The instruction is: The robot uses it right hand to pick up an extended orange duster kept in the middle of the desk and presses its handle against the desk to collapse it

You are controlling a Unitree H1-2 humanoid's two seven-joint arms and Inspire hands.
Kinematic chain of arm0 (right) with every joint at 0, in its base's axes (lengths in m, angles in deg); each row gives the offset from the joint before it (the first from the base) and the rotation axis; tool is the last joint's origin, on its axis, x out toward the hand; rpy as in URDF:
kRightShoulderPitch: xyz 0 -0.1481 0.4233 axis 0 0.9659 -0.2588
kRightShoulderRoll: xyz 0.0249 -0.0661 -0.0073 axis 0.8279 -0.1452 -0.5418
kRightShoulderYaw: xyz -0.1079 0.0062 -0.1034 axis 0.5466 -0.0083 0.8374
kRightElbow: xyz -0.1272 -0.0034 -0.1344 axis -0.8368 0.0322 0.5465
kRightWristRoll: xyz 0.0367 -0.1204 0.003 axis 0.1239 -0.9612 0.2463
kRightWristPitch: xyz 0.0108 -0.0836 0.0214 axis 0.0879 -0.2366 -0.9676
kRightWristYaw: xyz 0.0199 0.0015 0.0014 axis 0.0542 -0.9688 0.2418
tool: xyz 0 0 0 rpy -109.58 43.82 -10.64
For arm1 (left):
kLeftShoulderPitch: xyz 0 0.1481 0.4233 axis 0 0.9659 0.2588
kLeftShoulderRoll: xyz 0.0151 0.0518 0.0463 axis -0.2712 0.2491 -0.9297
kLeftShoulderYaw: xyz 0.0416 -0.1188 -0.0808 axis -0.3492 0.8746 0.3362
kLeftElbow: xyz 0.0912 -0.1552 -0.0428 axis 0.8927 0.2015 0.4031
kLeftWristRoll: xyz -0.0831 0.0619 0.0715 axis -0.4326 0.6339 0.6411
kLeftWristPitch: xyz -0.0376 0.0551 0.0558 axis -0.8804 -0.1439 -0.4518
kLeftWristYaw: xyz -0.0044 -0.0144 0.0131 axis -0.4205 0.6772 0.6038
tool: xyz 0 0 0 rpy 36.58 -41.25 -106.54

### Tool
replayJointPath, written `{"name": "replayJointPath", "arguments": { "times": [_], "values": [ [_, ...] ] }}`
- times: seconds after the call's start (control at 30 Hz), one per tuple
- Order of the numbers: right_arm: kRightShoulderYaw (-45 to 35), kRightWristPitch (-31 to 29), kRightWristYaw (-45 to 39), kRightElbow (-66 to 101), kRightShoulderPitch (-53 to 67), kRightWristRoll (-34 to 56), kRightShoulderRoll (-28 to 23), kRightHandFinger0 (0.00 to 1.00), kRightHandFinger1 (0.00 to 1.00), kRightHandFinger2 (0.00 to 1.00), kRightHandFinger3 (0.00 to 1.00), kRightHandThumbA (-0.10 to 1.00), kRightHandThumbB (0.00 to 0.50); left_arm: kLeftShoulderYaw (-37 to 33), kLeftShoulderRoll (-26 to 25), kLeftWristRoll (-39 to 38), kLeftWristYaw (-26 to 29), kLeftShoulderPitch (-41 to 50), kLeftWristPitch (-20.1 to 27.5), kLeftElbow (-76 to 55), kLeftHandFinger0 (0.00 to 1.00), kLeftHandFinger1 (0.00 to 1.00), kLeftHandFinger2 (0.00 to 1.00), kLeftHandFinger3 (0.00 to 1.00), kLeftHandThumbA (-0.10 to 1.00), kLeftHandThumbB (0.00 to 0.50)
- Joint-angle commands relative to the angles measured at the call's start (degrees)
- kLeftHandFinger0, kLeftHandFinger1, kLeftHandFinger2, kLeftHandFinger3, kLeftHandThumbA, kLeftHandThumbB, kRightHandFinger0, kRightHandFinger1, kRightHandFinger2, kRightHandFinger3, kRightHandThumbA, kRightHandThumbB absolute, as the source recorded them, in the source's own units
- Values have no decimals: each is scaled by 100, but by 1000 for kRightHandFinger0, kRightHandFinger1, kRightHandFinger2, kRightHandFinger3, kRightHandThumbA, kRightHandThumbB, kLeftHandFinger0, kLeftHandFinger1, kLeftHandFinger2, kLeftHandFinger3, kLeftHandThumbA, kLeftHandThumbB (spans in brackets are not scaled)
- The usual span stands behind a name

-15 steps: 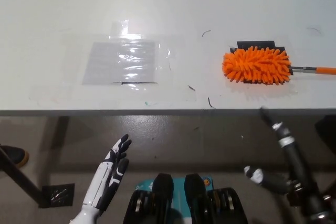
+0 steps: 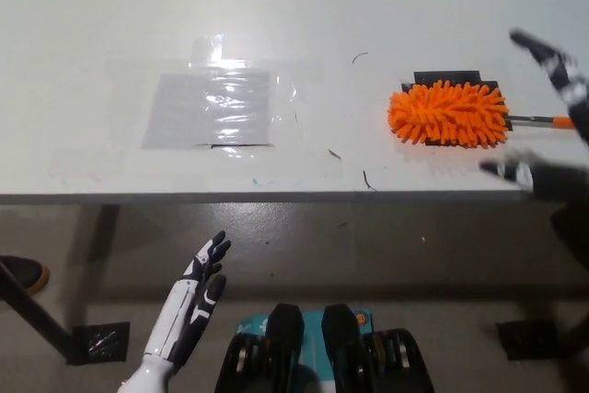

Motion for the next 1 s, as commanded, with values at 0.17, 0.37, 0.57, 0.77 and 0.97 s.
{"name": "replayJointPath", "arguments": {
  "times": [0.17,0.37,0.57,0.77,0.97],
  "values": [
    [1088,1540,-1621,-2089,-2447,-566,-302,1000,1000,1000,1000,1000,364,-27,-79,38,-39,-107,261,-162,1000,1000,1000,1000,1000,101],
    [1639,1483,-1766,-3465,-3206,-704,-110,1000,1000,1000,1000,1000,344,-19,-110,77,-30,-99,261,-161,1000,1000,1000,1000,1000,79],
    [2175,1208,-1754,-4753,-3844,-988,133,1000,1000,1000,1000,1000,384,-15,-108,28,-54,-89,228,-178,1000,1000,1000,1000,1000,92],
    [2574,893,-1651,-5793,-4166,-1207,398,1000,1000,1000,1000,1000,425,-15,-102,48,-26,-48,251,-173,1000,1000,1000,1000,1000,77],
    [2723,731,-1630,-6400,-4312,-1254,543,1000,1000,1000,1000,1000,476,-2,-111,9,-44,-55,243,-167,1000,1000,1000,1000,1000,77]
  ]
}}
